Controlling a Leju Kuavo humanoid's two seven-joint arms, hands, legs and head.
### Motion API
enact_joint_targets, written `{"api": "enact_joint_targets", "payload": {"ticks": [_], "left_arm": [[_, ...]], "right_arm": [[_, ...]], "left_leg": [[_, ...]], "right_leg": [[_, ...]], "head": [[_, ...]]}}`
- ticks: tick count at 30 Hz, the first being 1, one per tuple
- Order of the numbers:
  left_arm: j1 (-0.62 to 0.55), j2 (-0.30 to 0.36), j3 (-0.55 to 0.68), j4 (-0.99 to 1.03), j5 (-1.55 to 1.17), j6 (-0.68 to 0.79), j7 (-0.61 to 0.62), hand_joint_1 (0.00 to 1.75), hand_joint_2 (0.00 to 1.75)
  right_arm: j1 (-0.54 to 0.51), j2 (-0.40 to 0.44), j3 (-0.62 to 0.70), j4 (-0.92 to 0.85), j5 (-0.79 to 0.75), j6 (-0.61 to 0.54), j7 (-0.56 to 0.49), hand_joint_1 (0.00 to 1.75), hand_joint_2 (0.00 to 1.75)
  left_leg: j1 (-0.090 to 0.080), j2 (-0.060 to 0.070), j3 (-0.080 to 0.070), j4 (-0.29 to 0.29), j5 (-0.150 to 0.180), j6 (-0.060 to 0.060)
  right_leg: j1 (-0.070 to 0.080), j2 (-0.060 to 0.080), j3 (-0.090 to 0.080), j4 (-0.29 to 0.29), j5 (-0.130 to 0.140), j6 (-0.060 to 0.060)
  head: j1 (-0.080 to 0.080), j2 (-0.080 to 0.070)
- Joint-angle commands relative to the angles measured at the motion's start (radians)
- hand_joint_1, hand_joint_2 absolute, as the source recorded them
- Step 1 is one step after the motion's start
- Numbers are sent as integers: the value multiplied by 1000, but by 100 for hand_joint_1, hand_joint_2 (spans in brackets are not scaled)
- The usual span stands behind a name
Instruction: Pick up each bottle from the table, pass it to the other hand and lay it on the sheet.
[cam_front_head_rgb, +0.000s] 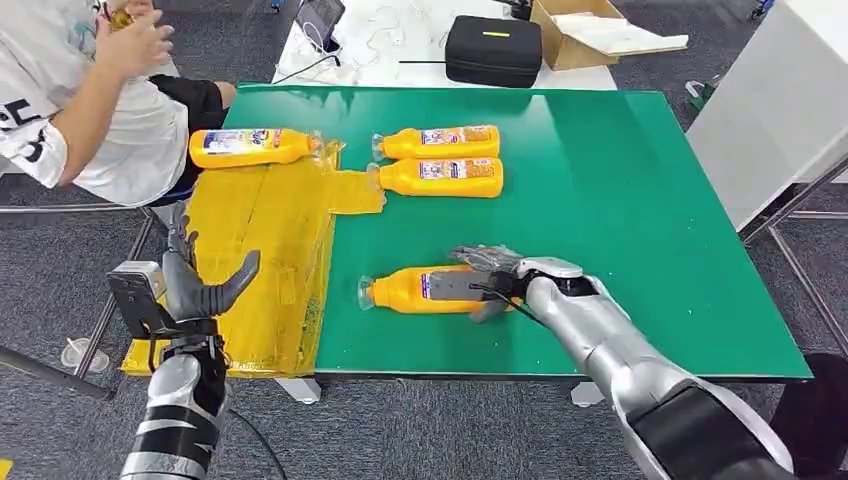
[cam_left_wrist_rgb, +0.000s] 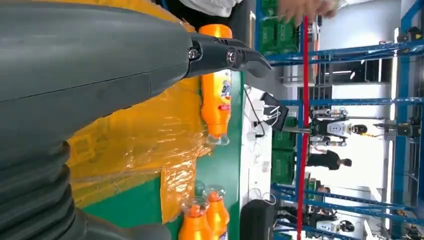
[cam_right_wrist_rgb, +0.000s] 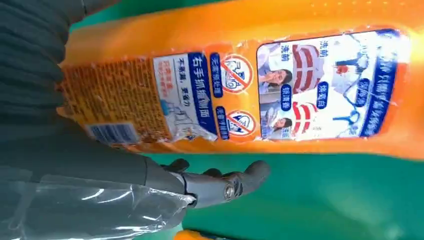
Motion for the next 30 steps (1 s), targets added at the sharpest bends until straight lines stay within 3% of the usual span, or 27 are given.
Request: {"api": "enact_joint_targets", "payload": {"ticks": [1,9,12,13,18,20,23,26,27,30], "left_arm": [[-52,-8,9,99,-1,-1,3,0,175],[-56,-10,11,104,0,-3,3,0,175],[-57,-11,8,108,-3,-3,3,0,175],[-49,-11,7,98,-4,-2,3,0,175],[-49,-11,7,98,-4,-2,3,0,175],[-32,-12,5,77,-9,-10,3,0,175],[3,-30,-8,45,-20,-45,3,0,175],[9,-63,-18,46,35,-137,21,0,175],[16,-65,-35,27,68,-182,48,0,175],[22,-70,-79,-5,157,-265,100,0,175]], "right_arm": [[-49,14,203,116,46,-5,9,175,175],[-38,36,247,139,66,-43,13,175,175],[-15,50,214,133,36,-126,22,175,175],[7,48,176,109,10,-207,28,175,175],[7,48,176,109,10,-207,28,175,175],[80,49,56,11,-67,-388,9,175,175],[290,87,-189,-374,-123,-723,-74,175,175],[415,151,-348,-635,-126,-841,-145,175,175],[445,170,-389,-682,-157,-863,-203,175,175],[499,190,-465,-723,-183,-910,-285,175,175]], "left_leg": [[0,1,3,-1,-1,1],[0,2,5,-1,-1,1],[0,1,6,-1,-1,0],[0,1,5,-1,0,0],[0,2,6,-1,-1,0],[0,3,8,-1,-1,1],[1,2,8,-2,-1,0],[0,4,8,0,-4,1],[0,1,2,0,-2,0],[0,-2,3,1,-4,1]], "right_leg": [[0,0,2,0,-1,-1],[1,0,5,-1,0,-2],[1,-1,5,-1,0,-2],[1,0,4,-1,0,-1],[1,1,5,-1,0,-1],[1,1,6,-1,0,-2],[2,0,7,-3,-1,-2],[1,2,7,0,-3,-3],[1,1,2,0,-2,-1],[1,-2,4,1,-4,-2]], "head": [[0,0],[0,0],[0,0],[0,0],[0,0],[0,0],[0,0],[0,0],[-1,0],[-1,0]]}}
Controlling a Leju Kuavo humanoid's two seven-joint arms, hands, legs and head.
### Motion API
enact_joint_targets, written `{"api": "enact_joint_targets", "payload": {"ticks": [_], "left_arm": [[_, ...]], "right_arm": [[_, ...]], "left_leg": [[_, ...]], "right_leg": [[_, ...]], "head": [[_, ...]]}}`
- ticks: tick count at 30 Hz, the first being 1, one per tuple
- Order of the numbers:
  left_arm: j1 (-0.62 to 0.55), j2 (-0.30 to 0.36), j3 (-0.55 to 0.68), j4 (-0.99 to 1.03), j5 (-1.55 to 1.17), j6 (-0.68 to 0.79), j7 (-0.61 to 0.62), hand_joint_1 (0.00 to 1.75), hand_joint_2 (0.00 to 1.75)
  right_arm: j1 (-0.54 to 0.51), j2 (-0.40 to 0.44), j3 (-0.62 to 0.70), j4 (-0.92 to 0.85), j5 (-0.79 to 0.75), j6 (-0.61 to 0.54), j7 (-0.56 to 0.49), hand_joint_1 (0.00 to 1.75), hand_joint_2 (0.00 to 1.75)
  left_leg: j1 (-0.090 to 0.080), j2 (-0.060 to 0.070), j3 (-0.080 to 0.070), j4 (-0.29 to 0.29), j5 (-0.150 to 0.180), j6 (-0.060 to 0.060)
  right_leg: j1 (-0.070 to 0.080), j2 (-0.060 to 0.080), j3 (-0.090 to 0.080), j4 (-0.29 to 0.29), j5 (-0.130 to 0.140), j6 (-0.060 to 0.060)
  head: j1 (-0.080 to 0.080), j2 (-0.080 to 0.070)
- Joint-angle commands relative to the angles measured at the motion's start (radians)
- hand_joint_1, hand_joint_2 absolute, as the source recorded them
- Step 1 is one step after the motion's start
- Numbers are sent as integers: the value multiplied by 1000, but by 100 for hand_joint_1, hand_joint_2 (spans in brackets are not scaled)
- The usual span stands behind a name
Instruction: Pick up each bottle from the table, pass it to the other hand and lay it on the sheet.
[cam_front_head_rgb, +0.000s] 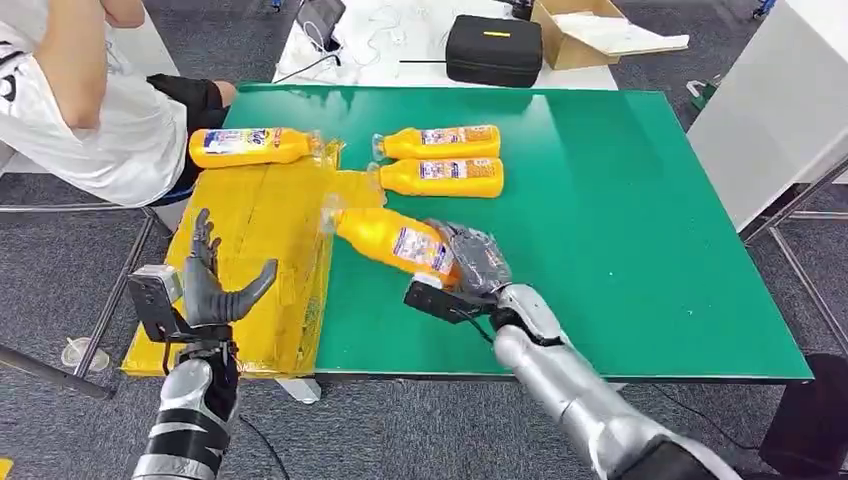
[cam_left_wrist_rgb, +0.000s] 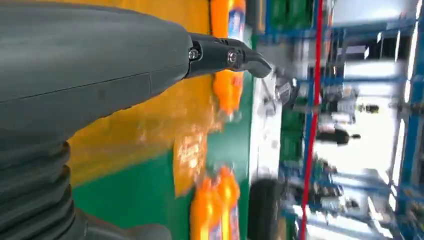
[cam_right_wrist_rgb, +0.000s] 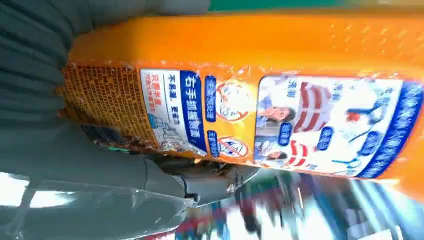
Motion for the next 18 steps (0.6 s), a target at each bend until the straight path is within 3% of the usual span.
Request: {"api": "enact_joint_targets", "payload": {"ticks": [1,8,13,18], "left_arm": [[8,-33,-92,-46,154,-166,104,0,175],[16,-11,-168,-48,285,-288,161,0,175],[14,-4,-239,-39,337,-368,178,0,175],[-2,2,-273,-27,321,-362,173,0,175]], "right_arm": [[244,115,-392,-430,-88,-141,-207,175,175],[239,134,-410,-306,-128,-77,-286,175,175],[209,166,-335,-117,-89,-2,-328,175,175],[184,196,-238,-4,-27,25,-336,175,175]], "left_leg": [[0,-4,1,1,-2,1],[-2,-1,0,-1,-2,2],[-1,3,7,-2,-3,2],[0,2,2,-1,-2,1]], "right_leg": [[1,-5,3,0,-3,-1],[-1,-1,0,-1,-1,-1],[0,0,6,-2,-1,-3],[0,1,1,-1,0,-1]], "head": [[0,0],[0,0],[0,0],[0,0]]}}
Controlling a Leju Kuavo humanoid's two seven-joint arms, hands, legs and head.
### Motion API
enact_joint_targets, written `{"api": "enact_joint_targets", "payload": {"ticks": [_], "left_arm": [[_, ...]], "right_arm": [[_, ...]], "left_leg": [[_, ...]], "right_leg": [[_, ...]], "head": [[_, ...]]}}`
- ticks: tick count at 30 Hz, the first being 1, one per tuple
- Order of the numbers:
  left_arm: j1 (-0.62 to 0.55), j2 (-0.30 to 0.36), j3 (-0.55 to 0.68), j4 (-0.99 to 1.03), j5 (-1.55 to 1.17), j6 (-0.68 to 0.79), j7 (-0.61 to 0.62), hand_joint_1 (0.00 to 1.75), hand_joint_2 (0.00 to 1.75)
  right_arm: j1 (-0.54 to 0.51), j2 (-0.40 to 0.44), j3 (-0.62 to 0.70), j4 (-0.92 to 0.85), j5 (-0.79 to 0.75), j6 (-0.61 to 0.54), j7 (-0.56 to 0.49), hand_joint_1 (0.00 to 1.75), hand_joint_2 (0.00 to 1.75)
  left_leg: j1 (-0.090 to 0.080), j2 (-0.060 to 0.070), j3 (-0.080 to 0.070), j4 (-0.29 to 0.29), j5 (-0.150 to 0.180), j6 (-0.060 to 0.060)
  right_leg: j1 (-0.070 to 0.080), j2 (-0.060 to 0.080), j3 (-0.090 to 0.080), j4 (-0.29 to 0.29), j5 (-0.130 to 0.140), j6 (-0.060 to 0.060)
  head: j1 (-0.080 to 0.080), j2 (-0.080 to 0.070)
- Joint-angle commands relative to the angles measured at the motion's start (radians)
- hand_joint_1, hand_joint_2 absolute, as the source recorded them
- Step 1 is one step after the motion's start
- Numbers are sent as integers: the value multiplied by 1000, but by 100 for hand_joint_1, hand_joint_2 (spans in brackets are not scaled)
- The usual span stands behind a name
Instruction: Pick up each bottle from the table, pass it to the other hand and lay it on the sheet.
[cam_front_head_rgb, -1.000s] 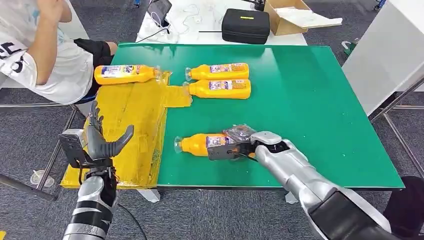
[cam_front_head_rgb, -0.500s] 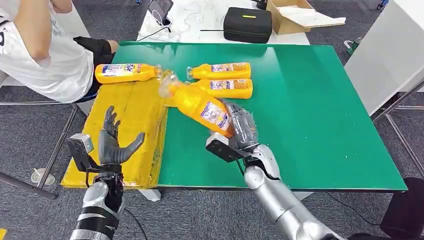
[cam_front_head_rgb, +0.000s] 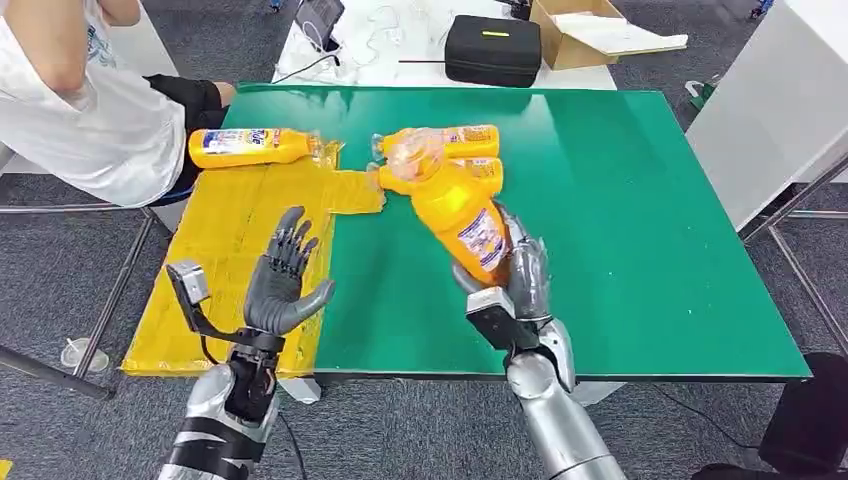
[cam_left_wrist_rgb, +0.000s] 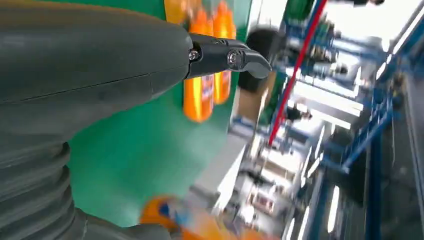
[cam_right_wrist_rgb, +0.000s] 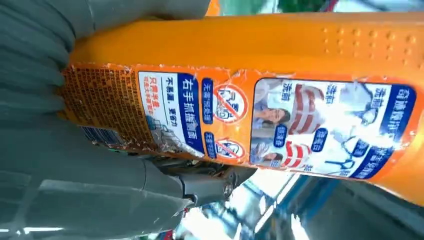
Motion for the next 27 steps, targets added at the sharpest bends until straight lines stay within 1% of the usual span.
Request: {"api": "enact_joint_targets", "payload": {"ticks": [1,2,3,4,5,6,7,8,10,12,13,14,16,17,19,20,22,23,24,26,27], "left_arm": [[-34,32,-100,34,-5,-3,2,0,175],[-46,30,-105,52,-3,-7,4,0,175],[-53,30,-108,62,-8,1,2,0,175],[-57,30,-109,66,-9,1,2,0,175],[-69,28,-112,87,-12,4,-1,0,175],[-73,28,-116,90,-18,4,-3,0,175],[-73,28,-116,90,-18,4,-3,0,175],[-79,26,-119,101,-21,4,-8,0,175],[-79,26,-119,101,-21,4,-8,0,175],[-86,24,-127,115,-32,3,-10,0,175],[-87,22,-129,117,-34,3,-10,0,175],[-89,22,-133,122,-33,-4,-10,0,175],[-91,18,-136,128,-33,-2,-10,0,175],[-92,19,-140,129,-36,-3,-11,0,175],[-92,21,-143,130,-39,-4,-16,0,175],[-91,22,-143,129,-40,-6,-18,0,175],[-90,25,-145,128,-42,-12,-23,0,175],[-89,25,-146,125,-42,-17,-27,3,175],[-87,25,-143,120,-42,-16,-32,175,175],[-87,24,-142,119,-43,-15,-32,175,175],[-87,24,-142,119,-43,-15,-32,175,175]], "right_arm": [[-61,59,111,267,55,31,-15,175,175],[-68,83,136,308,59,32,-14,175,175],[-82,86,169,337,76,42,-9,175,175],[-83,94,178,341,84,32,-10,175,175],[-100,110,203,384,82,52,-6,175,175],[-102,117,217,392,94,46,-2,175,175],[-102,117,217,392,94,46,-2,175,175],[-111,132,229,418,90,48,4,175,175],[-111,132,229,418,90,48,4,175,175],[-126,141,268,463,97,64,18,175,175],[-126,146,276,473,103,60,20,175,175],[-129,152,286,495,95,75,21,175,175],[-129,158,301,519,99,66,21,175,175],[-130,161,303,528,93,70,20,175,175],[-132,164,304,540,80,67,18,175,175],[-132,164,302,541,74,69,16,175,175],[-134,163,304,539,72,64,17,175,175],[-134,161,302,533,65,66,17,175,175],[-136,160,304,533,66,68,23,175,175],[-136,159,304,533,66,68,25,175,175],[-136,159,304,533,66,68,25,175,175]], "left_leg": [[0,5,7,-1,-2,1],[1,6,10,-2,-3,1],[0,3,3,-1,-1,0],[0,5,6,-1,-2,1],[1,5,5,-1,-2,1],[0,3,2,-1,-1,0],[1,5,5,-1,-2,1],[0,4,4,-1,-1,0],[0,2,2,-1,0,0],[0,4,8,-1,-2,1],[0,2,3,-1,0,0],[0,3,5,-1,-1,1],[0,2,3,-1,-1,0],[0,3,6,-1,-1,1],[0,1,3,-1,0,0],[0,2,6,-1,-2,1],[0,1,2,-1,0,0],[0,3,8,-1,-2,1],[0,2,5,-1,-1,1],[0,2,6,-1,-2,1],[0,1,2,-1,0,0]], "right_leg": [[1,3,5,-1,-1,-2],[1,4,8,-2,-2,-3],[1,2,3,-1,0,-1],[1,3,6,-1,-1,-2],[1,3,4,-1,-1,-2],[0,2,2,-1,0,-1],[1,4,4,-1,0,-2],[0,3,3,-1,0,-2],[0,1,2,-1,0,-1],[1,2,8,-2,-1,-3],[0,1,2,-1,0,-1],[0,2,5,-1,-1,-2],[0,1,2,-1,-1,-1],[1,1,5,-1,-1,-2],[0,0,3,-1,-1,-1],[1,0,6,-1,-2,-2],[0,0,2,-1,-1,-1],[1,1,8,-1,-2,-3],[1,0,5,-1,-2,-2],[1,0,5,-1,-2,-2],[0,-1,2,-1,-1,-1]], "head": [[0,0],[0,0],[0,0],[0,0],[0,0],[0,0],[0,0],[0,0],[0,0],[0,0],[0,0],[0,0],[0,0],[0,0],[0,0],[0,0],[0,0],[0,0],[0,0],[0,0],[0,0]]}}
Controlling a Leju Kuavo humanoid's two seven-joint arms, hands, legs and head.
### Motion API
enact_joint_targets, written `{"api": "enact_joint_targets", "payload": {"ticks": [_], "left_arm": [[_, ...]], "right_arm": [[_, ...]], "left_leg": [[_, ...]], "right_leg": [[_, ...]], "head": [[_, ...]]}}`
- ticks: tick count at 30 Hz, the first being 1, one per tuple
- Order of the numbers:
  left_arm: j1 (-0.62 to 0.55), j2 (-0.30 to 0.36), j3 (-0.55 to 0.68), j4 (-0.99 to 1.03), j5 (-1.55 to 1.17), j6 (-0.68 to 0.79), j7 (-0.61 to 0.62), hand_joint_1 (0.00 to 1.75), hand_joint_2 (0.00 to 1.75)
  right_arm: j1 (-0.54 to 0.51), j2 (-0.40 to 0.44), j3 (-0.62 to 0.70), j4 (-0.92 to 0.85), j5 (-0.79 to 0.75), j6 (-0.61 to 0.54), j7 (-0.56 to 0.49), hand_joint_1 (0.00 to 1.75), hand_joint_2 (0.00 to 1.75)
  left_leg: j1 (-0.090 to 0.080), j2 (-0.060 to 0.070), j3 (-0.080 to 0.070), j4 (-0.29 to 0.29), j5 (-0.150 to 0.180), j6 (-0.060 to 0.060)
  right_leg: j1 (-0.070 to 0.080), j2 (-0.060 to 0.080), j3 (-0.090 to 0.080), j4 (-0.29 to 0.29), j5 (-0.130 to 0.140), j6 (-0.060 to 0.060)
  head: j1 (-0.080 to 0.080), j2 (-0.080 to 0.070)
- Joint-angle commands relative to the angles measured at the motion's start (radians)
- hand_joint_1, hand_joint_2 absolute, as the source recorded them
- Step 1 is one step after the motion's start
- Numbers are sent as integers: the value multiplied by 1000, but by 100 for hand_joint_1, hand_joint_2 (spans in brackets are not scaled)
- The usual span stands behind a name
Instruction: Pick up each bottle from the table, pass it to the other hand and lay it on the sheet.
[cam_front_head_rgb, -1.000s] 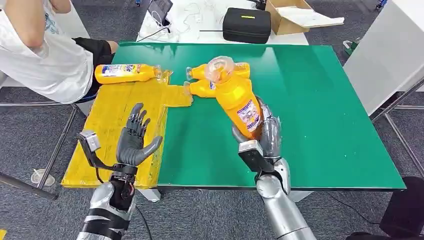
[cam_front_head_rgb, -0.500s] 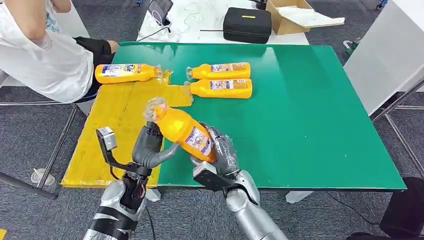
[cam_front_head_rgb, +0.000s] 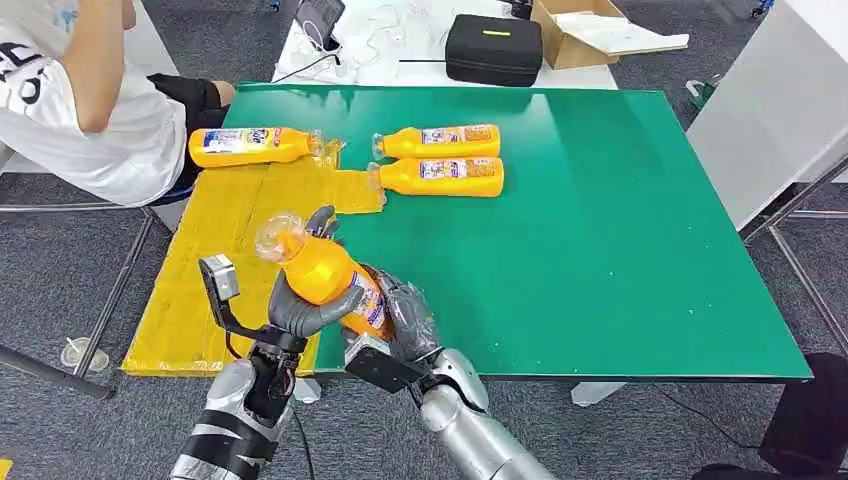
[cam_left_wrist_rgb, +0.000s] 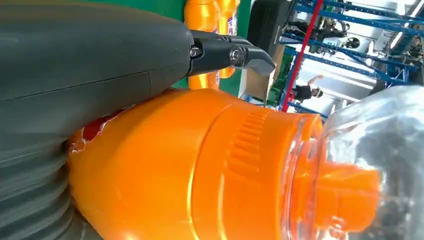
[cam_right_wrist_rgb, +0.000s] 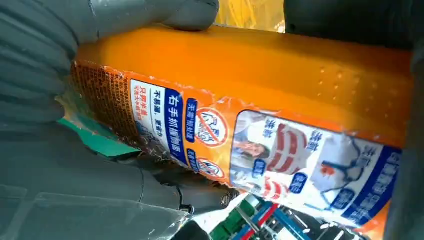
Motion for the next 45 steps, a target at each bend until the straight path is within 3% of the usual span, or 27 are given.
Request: {"api": "enact_joint_targets", "payload": {"ticks": [1,9,16,17,18,19,22,23,24,32,33,38,41,45], "left_arm": [[-54,23,-52,62,-8,-11,-6,175,175],[-38,22,-47,34,-10,-21,-17,175,175],[-50,21,-17,30,-2,-4,-17,175,175],[-50,21,-17,30,-2,-4,-17,175,175],[-52,23,-13,22,-7,3,-19,175,175],[-58,24,-4,16,-7,13,-20,175,175],[-73,25,23,12,-21,57,-28,175,175],[-82,28,35,11,-26,76,-30,175,175],[-103,32,65,12,-77,175,-63,175,175],[-238,73,213,136,-205,382,-128,175,175],[-246,84,219,134,-279,483,-148,175,175],[-265,98,245,156,-308,489,-148,175,175],[-273,126,211,165,-452,675,-148,175,175],[-386,208,80,470,-825,1033,-148,175,175]], "right_arm": [[-39,-2,65,108,2,8,4,175,175],[-38,-4,63,95,-16,14,14,175,175],[-43,-12,44,58,-37,10,19,155,175],[-43,-12,44,58,-37,10,19,145,175],[-46,-13,41,52,-37,4,26,91,175],[-48,-13,33,45,-42,1,32,0,175],[-55,-15,20,28,-56,4,47,0,175],[-61,-16,16,20,-58,3,53,0,0],[-61,-20,3,-9,-73,3,57,0,0],[-15,-66,-44,-249,-192,64,63,0,0],[-9,-64,-55,-271,-214,66,67,0,0],[2,-73,-52,-318,-232,70,69,0,0],[19,-67,-60,-365,-276,46,27,0,0],[60,-63,-28,-519,-338,-21,-36,0,0]], "left_leg": [[0,1,5,0,-1,1],[0,1,5,0,-2,1],[0,1,4,0,-1,1],[0,1,3,0,-1,1],[0,1,4,0,-1,1],[0,0,2,0,0,1],[0,1,2,0,0,1],[0,1,1,0,0,1],[1,1,3,1,-1,1],[0,0,4,0,-1,1],[0,0,1,0,0,1],[0,2,4,0,-1,1],[0,0,2,0,0,0],[0,1,2,0,0,0]], "right_leg": [[1,-1,6,-1,-1,-2],[1,0,5,-1,-1,-2],[1,0,4,0,-1,-1],[1,0,3,0,-1,-1],[1,0,4,0,-1,-2],[0,-1,2,0,0,-1],[0,-1,2,0,0,-1],[1,0,1,0,0,-1],[1,0,3,0,-1,-2],[1,-1,4,0,-1,-2],[1,-1,2,0,0,-1],[1,1,4,0,0,-1],[0,-1,2,0,0,-1],[0,0,1,0,0,-1]], "head": [[0,0],[0,0],[0,0],[0,0],[0,0],[0,0],[0,0],[0,0],[0,0],[0,0],[0,0],[0,0],[0,0],[1,0]]}}
